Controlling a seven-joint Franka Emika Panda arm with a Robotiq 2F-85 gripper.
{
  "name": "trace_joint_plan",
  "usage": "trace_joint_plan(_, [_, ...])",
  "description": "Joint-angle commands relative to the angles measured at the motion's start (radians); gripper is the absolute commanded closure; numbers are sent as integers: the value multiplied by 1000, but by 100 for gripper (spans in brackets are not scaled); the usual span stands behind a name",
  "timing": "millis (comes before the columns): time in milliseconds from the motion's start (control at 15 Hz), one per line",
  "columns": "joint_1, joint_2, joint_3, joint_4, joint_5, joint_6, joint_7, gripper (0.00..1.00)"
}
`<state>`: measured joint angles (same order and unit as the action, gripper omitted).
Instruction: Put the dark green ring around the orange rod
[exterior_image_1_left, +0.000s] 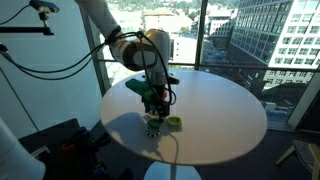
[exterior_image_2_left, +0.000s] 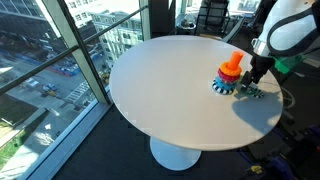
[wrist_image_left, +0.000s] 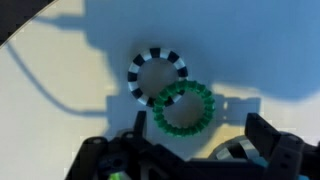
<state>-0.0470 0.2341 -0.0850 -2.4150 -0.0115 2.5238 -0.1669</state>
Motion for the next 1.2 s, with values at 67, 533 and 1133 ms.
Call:
trace_joint_plan(67, [-23,49,11,36,-20,12,-25,0])
trace_joint_plan(533, [-20,73,11,54,-48,5,-23,6])
trace_joint_plan(1133, [-26,78,12,53,-48,5,-28,10])
